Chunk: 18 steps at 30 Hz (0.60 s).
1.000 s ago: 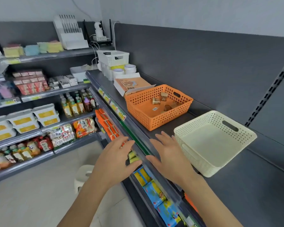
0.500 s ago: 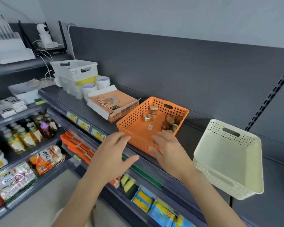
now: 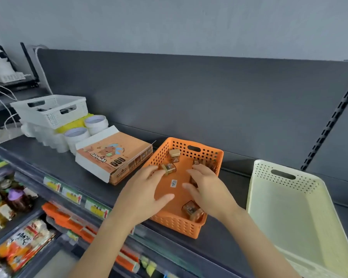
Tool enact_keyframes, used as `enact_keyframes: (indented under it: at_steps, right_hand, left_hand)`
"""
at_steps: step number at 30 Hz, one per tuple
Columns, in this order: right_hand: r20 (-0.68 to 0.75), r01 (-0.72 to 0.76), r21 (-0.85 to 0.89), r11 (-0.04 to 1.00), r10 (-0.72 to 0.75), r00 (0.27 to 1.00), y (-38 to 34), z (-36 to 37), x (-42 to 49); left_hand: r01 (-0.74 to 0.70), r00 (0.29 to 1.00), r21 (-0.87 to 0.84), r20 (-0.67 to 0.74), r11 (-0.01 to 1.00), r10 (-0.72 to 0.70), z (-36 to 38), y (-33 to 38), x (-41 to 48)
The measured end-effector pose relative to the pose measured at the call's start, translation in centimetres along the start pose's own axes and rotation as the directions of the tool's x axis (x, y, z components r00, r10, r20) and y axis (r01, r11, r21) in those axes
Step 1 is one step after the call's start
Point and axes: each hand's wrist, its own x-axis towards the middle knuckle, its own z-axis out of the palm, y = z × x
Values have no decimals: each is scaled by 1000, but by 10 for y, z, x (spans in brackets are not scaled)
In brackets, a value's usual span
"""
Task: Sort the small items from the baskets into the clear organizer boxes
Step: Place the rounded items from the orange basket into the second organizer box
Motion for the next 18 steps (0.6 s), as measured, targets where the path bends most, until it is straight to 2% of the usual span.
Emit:
enact_keyframes:
  at_steps: [7, 13, 18]
  right_hand:
    - [77, -31, -42, 999, 34, 996, 17, 18, 27]
    - [87, -101, -63, 993, 107, 990, 24, 26, 41]
    - [88, -193, -92, 977, 201, 976, 30, 24, 50]
  left_hand:
    - [4, 998, 6, 60, 1000, -5, 15, -23, 35]
    - [-96, 987, -31, 127, 995, 99, 26, -35, 68]
    - [-193, 962, 5, 198, 981, 188, 35, -46, 100]
